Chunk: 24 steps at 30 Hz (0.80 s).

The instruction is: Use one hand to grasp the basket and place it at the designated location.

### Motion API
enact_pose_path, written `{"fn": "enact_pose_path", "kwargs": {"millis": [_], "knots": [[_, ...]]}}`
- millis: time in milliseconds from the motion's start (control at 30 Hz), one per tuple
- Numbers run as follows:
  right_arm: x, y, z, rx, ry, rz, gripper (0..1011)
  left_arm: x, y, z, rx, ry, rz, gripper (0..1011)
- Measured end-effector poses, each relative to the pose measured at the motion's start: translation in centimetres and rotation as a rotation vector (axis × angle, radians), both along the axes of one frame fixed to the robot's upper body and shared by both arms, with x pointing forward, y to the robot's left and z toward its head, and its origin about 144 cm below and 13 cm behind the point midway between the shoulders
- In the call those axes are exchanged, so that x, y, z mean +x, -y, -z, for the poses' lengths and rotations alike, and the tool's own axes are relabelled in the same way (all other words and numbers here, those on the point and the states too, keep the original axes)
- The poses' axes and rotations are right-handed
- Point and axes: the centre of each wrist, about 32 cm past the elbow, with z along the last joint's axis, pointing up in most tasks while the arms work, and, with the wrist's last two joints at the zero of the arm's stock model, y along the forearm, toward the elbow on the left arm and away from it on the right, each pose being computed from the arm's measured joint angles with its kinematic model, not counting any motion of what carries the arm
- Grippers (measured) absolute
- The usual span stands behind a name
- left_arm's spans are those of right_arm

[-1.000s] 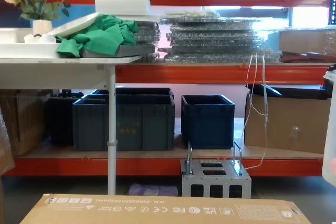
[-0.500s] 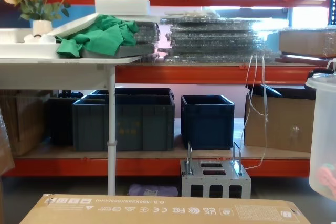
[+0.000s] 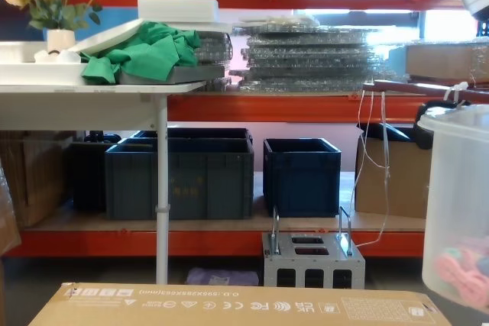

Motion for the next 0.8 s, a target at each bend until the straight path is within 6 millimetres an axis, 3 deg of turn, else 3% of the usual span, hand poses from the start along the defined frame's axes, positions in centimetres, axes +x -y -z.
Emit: {"fn": "enact_pose_path", "kwargs": {"millis": [200, 800], "knots": [[-0.8, -2.1, -0.1, -0.008, 0.011, -0.101, 0, 0.0, 0.0, 0.0, 0.000, 0.000, 0.000, 0], [-1.5, -4.3, -0.4, -0.006, 0.030, -0.243, 0, 0.0, 0.0, 0.0, 0.000, 0.000, 0.000, 0]]}}
